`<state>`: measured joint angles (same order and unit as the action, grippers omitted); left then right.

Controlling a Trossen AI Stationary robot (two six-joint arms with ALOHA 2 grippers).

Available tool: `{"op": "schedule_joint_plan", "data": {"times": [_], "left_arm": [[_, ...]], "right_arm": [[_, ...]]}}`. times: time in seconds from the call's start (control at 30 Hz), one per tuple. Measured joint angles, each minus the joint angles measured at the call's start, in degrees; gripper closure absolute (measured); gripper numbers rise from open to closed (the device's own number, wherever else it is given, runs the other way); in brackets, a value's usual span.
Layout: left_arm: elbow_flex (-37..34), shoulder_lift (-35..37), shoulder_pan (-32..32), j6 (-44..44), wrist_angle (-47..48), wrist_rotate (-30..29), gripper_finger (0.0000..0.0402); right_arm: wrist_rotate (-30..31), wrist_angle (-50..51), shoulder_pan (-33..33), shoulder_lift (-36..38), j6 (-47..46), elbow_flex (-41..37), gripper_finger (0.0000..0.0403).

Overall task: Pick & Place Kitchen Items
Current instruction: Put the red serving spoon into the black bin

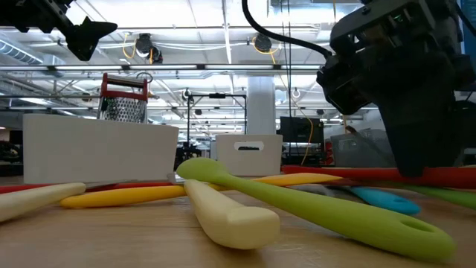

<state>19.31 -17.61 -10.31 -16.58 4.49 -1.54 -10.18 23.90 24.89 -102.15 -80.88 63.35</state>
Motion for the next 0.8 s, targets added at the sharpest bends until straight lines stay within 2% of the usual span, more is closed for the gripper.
{"op": "schedule_joint_plan", "data": {"times": [0.23, 0.37, 0.63, 0.8], "left_arm": [[0.0, 0.0, 0.0, 0.0, 0.0, 0.0, 0.0062], [0.0, 0.0, 0.0, 0.1, 0.0, 0.0, 0.0062], [0.0, 0.0, 0.0, 0.0, 0.0, 0.0, 0.0062], [0.0, 0.0, 0.0, 0.0, 0.0, 0.0, 0.0062]], "right_arm": [[-0.6, -1.1, -0.5, -2.1, 0.7, 0.1, 0.0246], [-3.3, -3.8, -0.6, -3.7, 0.6, 0.2, 0.0268], [-3.3, -3.9, -1.0, -3.3, -0.5, 0.1, 0.0318], [-3.4, -4.2, -1.1, -3.3, -0.9, 0.1, 0.0333]]}}
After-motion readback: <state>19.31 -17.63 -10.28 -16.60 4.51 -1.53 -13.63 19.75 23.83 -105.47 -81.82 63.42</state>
